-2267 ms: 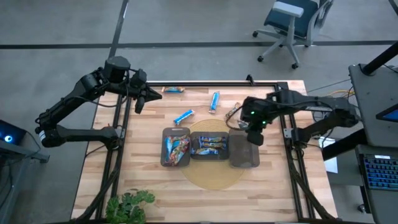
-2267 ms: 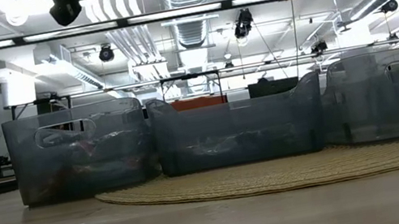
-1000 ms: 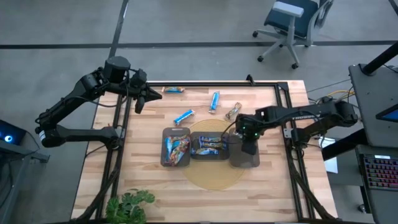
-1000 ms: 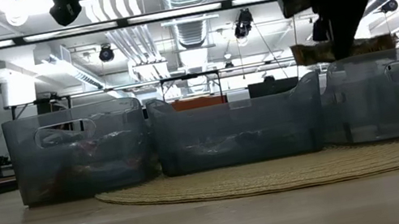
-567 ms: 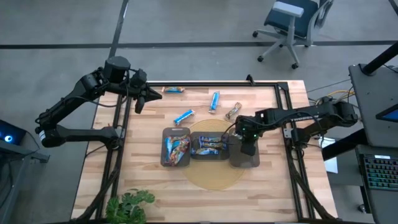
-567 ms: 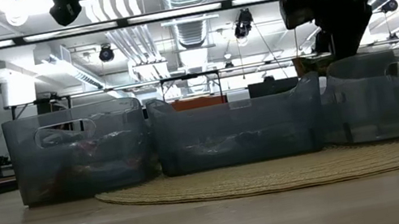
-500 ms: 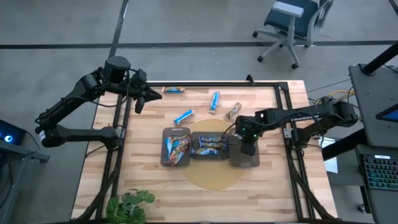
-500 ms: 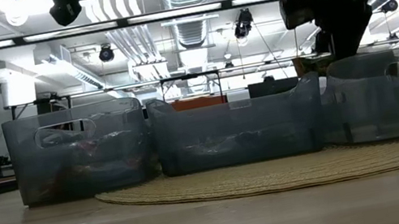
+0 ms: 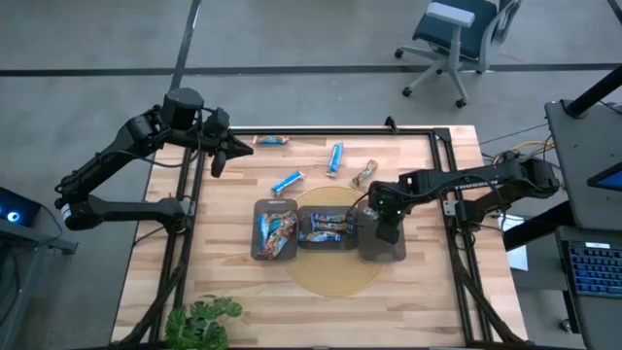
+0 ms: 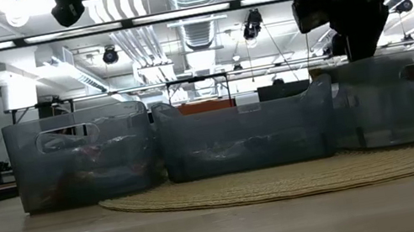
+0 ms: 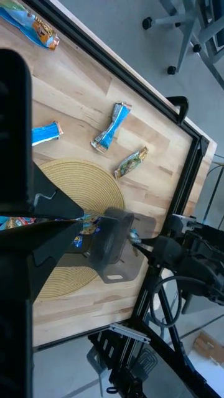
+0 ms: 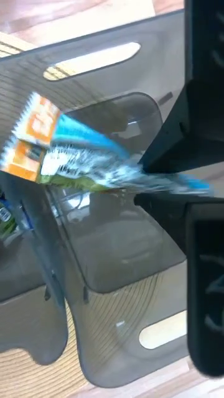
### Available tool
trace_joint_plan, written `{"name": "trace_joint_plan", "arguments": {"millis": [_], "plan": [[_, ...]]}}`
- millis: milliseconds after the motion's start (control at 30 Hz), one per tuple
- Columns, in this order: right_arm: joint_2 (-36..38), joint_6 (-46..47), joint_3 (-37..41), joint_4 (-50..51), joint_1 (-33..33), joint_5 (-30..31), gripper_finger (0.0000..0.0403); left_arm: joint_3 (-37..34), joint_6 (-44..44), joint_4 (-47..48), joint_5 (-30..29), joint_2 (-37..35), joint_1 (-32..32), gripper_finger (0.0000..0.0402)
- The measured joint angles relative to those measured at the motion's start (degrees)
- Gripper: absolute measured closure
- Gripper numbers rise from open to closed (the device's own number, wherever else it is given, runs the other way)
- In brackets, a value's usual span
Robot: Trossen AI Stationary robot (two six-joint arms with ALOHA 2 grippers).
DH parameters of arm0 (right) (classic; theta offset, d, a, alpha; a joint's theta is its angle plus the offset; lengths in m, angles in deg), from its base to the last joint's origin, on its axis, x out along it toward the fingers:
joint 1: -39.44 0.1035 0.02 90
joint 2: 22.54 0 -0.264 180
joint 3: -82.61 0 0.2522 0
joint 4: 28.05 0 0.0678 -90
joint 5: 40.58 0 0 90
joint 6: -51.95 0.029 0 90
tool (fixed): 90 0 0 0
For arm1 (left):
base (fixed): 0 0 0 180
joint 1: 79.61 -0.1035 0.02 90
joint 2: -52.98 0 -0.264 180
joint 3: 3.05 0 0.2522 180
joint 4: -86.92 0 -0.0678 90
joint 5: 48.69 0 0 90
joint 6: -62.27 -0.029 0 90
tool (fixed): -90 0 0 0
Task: Pick and place Granola Bars by type
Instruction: Put the orange granola bar into the right black bin
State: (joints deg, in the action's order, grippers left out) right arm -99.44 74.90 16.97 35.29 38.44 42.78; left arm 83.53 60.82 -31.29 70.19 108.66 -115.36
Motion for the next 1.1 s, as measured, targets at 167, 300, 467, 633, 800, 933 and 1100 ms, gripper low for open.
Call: {"name": "trace_joint_plan", "arguments": {"millis": [167,300,467,633,800,933,1100], "plan": [[0.0,1.3,0.8,0.3,0.0,-1.2,0.0316,0.0,0.0,0.0,0.0,0.0,0.0,0.0402],[0.0,1.2,1.0,0.3,0.0,-1.1,0.0291,0.0,0.0,0.0,0.0,0.0,0.0,0.0402],[0.0,1.1,1.1,0.0,0.0,-1.0,0.0274,0.0,0.0,0.0,0.0,0.0,0.0,0.0402],[0.0,1.0,1.1,-0.2,0.0,-1.0,0.0277,0.0,0.0,0.0,0.0,0.0,0.0,0.0402],[0.0,1.0,1.1,-0.3,0.0,-1.0,0.0294,0.0,0.0,0.0,0.0,0.0,0.0,0.0402],[0.0,0.9,1.1,-0.3,0.0,-1.0,0.0321,0.0,0.0,0.0,0.0,0.0,0.0,0.0402],[0.0,0.6,1.1,-0.5,0.0,-1.0,0.0371,0.0,0.0,0.0,0.0,0.0,0.0,0.0402]]}}
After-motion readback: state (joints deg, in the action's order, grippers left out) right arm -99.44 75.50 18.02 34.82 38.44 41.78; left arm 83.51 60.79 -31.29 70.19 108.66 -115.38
